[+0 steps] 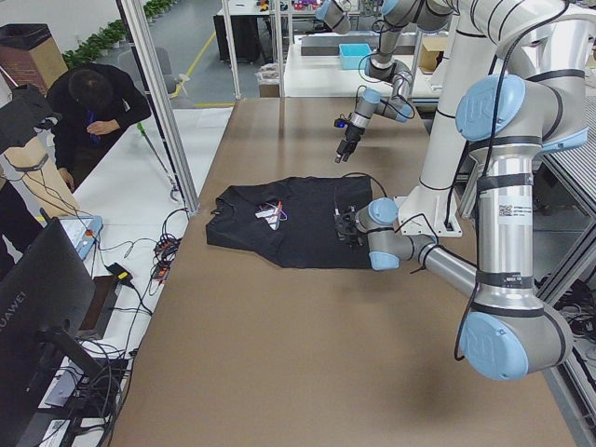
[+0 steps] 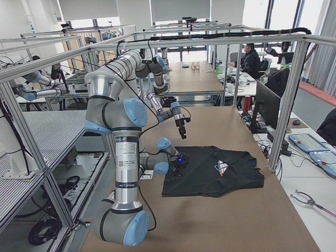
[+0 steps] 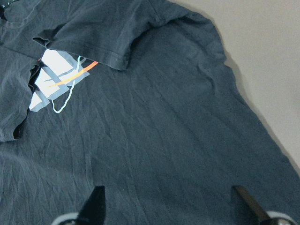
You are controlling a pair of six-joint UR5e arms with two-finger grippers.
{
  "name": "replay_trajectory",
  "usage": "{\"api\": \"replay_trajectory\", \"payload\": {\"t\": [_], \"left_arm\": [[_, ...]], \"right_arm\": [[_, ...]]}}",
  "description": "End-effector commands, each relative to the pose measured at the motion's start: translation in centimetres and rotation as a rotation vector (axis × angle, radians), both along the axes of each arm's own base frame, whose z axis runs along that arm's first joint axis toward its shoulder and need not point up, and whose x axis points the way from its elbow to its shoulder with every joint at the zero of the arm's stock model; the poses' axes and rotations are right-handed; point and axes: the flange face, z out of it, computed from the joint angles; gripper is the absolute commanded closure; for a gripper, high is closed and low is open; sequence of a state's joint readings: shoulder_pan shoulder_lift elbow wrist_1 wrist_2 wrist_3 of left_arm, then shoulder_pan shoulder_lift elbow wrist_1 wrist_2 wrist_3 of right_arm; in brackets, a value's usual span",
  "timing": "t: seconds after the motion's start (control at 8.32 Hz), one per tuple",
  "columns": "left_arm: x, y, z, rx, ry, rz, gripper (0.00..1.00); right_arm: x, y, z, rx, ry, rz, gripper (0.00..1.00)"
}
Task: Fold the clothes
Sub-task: 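Move both grippers down to the hem corners nearest the robot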
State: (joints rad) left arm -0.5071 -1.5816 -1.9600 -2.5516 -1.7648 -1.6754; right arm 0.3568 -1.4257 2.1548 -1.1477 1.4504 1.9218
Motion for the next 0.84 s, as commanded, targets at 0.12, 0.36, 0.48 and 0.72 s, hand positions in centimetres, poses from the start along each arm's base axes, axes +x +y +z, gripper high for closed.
{"api": "replay_trajectory", "payload": {"t": [0.12, 0.36, 0.48, 0.72], "left_arm": [[0.0, 6.4, 6.2, -0.011, -0.066, 0.022, 0.05], [1.7, 10.9, 8.8, -0.013, -0.119, 0.009, 0.05], [2.6, 12.4, 9.4, -0.013, -0.131, 0.008, 0.05], [3.7, 13.4, 9.1, -0.045, -0.112, -0.007, 0.05]], "right_arm": [[-1.0, 9.0, 1.2, -0.010, -0.015, 0.035, 0.06], [-1.5, 10.5, 2.2, -0.016, -0.005, 0.045, 0.06], [-1.5, 10.5, 2.2, -0.015, -0.015, 0.048, 0.06], [-1.4, 10.4, 2.1, -0.012, -0.019, 0.048, 0.06]]}}
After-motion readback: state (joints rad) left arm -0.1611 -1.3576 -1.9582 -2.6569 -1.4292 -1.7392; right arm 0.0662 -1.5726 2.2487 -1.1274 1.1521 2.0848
